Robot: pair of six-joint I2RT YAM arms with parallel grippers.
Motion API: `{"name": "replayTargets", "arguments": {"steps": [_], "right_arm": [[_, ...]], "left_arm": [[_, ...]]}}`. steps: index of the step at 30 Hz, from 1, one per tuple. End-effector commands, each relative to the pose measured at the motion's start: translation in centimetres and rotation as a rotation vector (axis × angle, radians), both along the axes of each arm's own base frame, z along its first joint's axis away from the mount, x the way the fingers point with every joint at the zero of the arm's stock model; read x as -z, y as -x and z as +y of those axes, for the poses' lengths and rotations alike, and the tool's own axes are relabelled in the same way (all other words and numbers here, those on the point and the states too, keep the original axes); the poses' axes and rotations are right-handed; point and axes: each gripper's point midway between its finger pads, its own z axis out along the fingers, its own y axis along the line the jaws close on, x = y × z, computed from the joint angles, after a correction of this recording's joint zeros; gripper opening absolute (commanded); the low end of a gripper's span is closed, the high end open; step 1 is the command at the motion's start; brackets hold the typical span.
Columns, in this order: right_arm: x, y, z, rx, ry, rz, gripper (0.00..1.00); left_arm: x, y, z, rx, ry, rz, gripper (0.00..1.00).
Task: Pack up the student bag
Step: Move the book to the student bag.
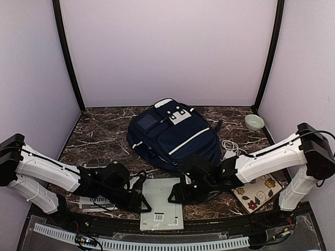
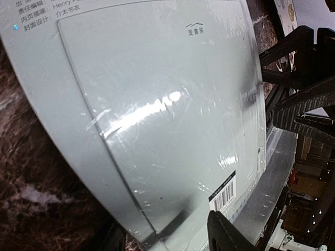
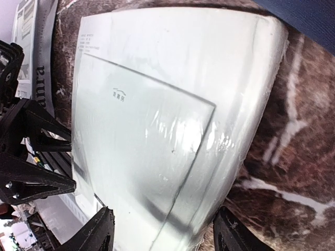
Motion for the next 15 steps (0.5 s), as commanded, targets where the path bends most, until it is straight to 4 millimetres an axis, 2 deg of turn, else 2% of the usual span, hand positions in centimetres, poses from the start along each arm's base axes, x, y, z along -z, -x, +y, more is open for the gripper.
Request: {"name": "replayTargets", "arguments": {"steps": [1,3,5,11,15], "right_arm": [[-2.3,0.2,-0.1,0.033,-0.043,-0.048,0.65],[-0.8,0.0,-1.9,0.058,0.038,-0.06,0.67],[0.5,0.1,-2.6,0.059,0.079,-0.051,0.69],[2.8,0.9,-0.8,0.008,0.064,0.006,0.72],[2.7,1.0,0.6,-0.036,0.036,0.004,0.72]], "left_arm": [[0.6,1.0,-0.8,0.052,0.003,0.014,0.57],[0.6,1.0,-0.7,0.051,-0.002,0.01,0.56],[0.6,1.0,-0.5,0.05,-0.009,0.006,0.56],[0.8,1.1,-0.6,0.051,-0.015,0.011,0.57],[0.8,1.0,-0.6,0.046,-0.014,0.003,0.56]]}}
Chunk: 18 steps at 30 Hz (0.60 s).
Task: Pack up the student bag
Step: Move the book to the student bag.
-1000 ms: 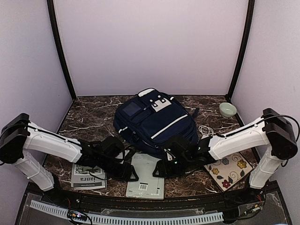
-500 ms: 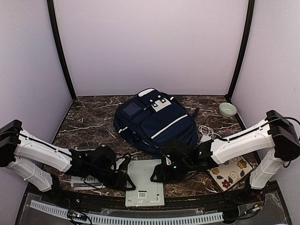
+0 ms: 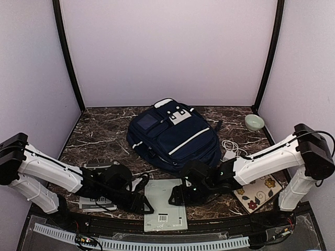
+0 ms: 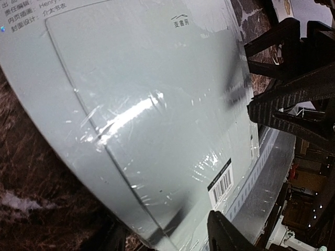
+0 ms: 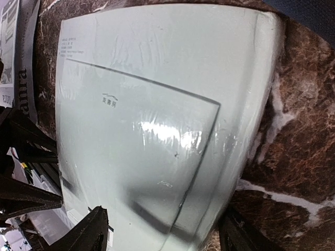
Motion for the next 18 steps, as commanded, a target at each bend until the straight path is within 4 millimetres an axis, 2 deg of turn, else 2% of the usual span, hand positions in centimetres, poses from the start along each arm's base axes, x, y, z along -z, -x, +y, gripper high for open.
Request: {"name": "replayTargets", "arguments": {"steps": [1,2,5,10,13,18], "right_arm": [[0.7,1.0,2.3,-0.088,-0.056,0.021,0.72],[0.0,1.2,3.5,-0.12,-0.102,0.022,0.71],[-4.0,1.6,8.0,-0.243,-0.25,-0.021,0.67],[-10.8,3.3,13.2,-0.428,-0.322,-0.175,0.66],[-13.1,3.6,14.1,-0.443,-0.361,-0.221,0.66],[-14.0,1.0,13.9,-0.364,-0.337,-0.297,0.66]], "left_arm": [[0.9,0.4,0.4,0.015,-0.036,-0.005,0.57],[0.9,0.3,0.4,0.016,-0.036,-0.013,0.57],[0.6,-0.2,0.2,0.007,-0.029,-0.041,0.57],[-1.7,-1.5,0.6,-0.062,0.033,-0.148,0.56],[-3.5,-2.4,1.0,-0.097,0.078,-0.227,0.56],[-5.1,-3.8,0.3,-0.076,0.095,-0.353,0.56]]}}
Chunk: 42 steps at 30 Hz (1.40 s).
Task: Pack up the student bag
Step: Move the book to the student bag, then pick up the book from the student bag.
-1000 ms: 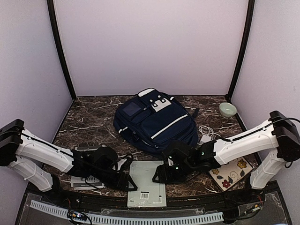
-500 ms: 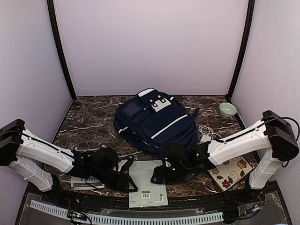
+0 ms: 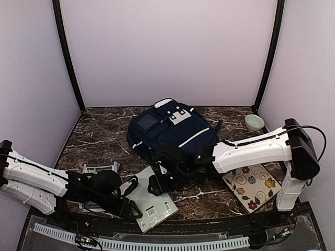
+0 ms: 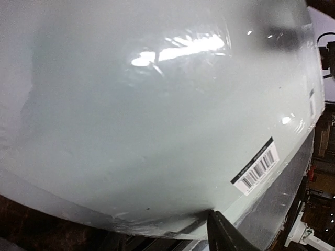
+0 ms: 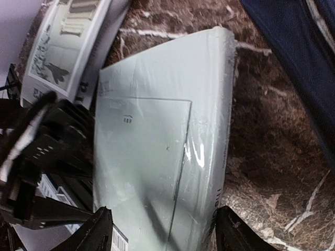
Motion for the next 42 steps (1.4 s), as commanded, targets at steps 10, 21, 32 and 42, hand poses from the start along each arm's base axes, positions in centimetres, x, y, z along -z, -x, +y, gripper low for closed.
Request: {"name": "replayTargets", "arguments": {"steps": [10,21,32,42], "right_arm": [[-6.9,-3.0,3.4,-0.028,-0.316,-0.059,0.66],[-7.2,-10.5,-1.8,0.157,-0.185,-0.186,0.69],[-7.9,-9.3,-10.6,0.377,-0.124,-0.199,0.73],[-2.6,-2.7,-9.6,0.393,-0.458,0.076,0.64]], "left_arm": [[-6.4,-8.9,-6.4,0.022,0.087,-0.414,0.59],[-5.7,-14.4,-7.7,-0.013,0.086,-0.432,0.6],[-4.5,-14.3,-8.5,0.009,0.072,-0.387,0.59],[-4.0,-14.1,-8.9,0.024,0.071,-0.364,0.59]]}}
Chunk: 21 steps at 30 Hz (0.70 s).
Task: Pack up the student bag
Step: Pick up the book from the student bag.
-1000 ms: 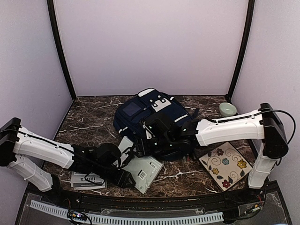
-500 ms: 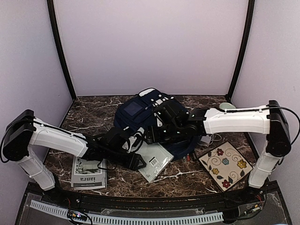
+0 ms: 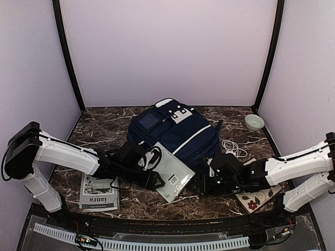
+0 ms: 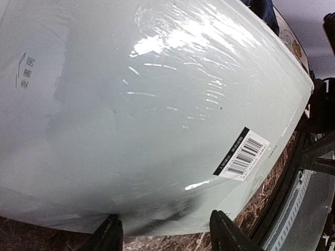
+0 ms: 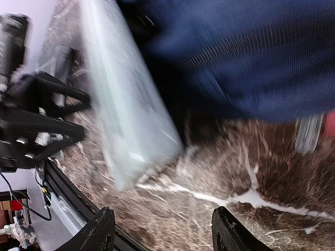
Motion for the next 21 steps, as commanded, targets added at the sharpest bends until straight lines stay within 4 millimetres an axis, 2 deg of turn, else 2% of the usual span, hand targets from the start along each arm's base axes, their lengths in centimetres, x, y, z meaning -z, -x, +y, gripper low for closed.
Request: {"name": "replayTargets", "arguments": {"steps": [1,5,10,12,15,17,19,21], "right_arm": [[-2.2,-0.2,4.0,0.008,-0.247,0.025,0.65],[-1.9,-1.6,5.5,0.003,-0.24,-0.028,0.68],[-2.5,-2.4,8.2,-0.064,-0.284,-0.05,0.63],[-2.8,-2.5,8.8,-0.081,-0.307,-0.055,0.52],[-4.5,-2.4,9.6,-0.115,-0.378,-0.085,0.19],[-5.6,-2.4,9.8,-0.132,-0.401,-0.11,0.02],[-6.3,-2.4,9.6,-0.134,-0.404,-0.131,0.0],[-7.1,-2.5,8.9,-0.128,-0.386,-0.154,0.0]], "left_arm": [[-1.5,-1.3,-1.7,0.011,0.059,-0.049,0.59],[-1.4,-1.4,-1.6,0.008,0.058,-0.049,0.59],[-1.6,-1.4,-1.6,0.004,0.057,-0.05,0.59],[-1.6,-1.4,-1.6,0.005,0.059,-0.051,0.59],[-1.6,-1.3,-1.7,0.013,0.064,-0.051,0.59],[-1.8,-1.3,-1.8,0.023,0.07,-0.057,0.59],[-2.2,-1.2,-1.8,0.028,0.077,-0.063,0.59],[-3.5,-1.1,-1.7,0.036,0.105,-0.091,0.59]]}}
